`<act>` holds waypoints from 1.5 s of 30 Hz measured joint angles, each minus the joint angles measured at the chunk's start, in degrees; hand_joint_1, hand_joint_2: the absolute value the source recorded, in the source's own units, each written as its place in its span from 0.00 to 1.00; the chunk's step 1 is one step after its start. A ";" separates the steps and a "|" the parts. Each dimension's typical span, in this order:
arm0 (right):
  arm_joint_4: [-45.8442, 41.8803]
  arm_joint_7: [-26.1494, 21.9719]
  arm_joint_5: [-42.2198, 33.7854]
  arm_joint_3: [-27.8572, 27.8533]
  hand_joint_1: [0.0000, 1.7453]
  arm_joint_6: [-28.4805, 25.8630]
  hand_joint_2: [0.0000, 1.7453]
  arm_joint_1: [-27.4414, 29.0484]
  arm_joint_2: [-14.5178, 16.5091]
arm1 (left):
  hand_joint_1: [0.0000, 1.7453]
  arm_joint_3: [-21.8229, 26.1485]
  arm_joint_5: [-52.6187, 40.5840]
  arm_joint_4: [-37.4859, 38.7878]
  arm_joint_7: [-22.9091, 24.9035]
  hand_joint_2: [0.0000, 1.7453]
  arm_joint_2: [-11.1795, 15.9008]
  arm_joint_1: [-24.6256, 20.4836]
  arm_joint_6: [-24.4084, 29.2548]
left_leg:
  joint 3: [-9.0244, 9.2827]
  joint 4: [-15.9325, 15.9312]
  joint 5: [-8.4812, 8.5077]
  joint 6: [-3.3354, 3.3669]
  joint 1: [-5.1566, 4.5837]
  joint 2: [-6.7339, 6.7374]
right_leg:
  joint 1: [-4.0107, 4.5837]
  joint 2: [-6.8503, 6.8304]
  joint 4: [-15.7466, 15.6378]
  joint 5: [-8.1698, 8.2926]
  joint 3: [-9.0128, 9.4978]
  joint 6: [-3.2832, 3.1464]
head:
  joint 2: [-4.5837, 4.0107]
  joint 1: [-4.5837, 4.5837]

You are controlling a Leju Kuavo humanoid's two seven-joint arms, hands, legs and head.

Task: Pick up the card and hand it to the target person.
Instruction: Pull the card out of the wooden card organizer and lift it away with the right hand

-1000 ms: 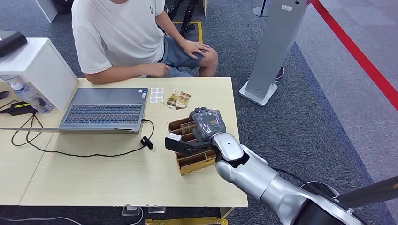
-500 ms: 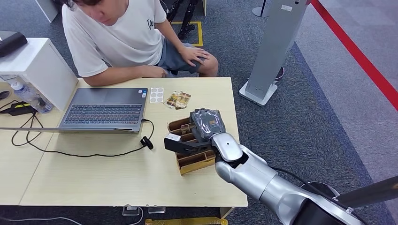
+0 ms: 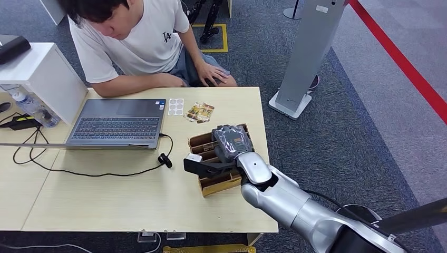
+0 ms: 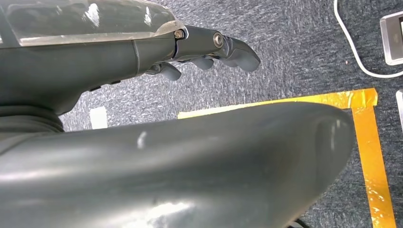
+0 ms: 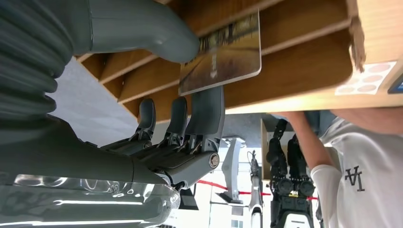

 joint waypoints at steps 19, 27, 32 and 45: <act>1.45 -1.04 -0.56 0.46 0.97 -0.66 1.00 0.18 0.73 | 0.00 -0.02 0.35 0.00 -0.01 0.00 0.00 0.01 0.32 | 0.02 0.00 0.00 0.00 0.00 0.00 | 0.00 0.00 0.00 0.00 0.02 0.00 | 0.00 0.03; 1.46 -0.92 -0.57 0.46 0.98 -0.79 1.00 0.25 0.74 | 0.00 -0.38 -0.73 0.00 -1.13 1.00 0.05 0.00 -0.29 | 0.03 0.00 0.02 -0.01 0.00 0.00 | 0.00 0.01 0.00 0.02 0.02 -0.02 | 0.00 0.03; 1.50 -0.92 -0.62 0.46 0.98 -0.81 1.00 0.25 0.74 | 0.00 -0.87 -0.48 0.00 -1.33 1.00 0.11 0.00 -0.19 | 0.03 0.00 0.03 -0.01 0.00 0.00 | 0.00 0.01 0.00 0.03 0.01 -0.03 | 0.00 0.00; -5.81 3.26 0.58 -0.79 0.98 -1.46 1.00 -2.22 -1.09 | 0.00 -1.40 0.32 0.00 -1.00 1.00 0.33 0.04 0.08 | 0.01 0.03 0.06 0.00 0.00 0.02 | 0.00 0.03 0.00 0.09 -0.02 0.00 | 0.00 0.03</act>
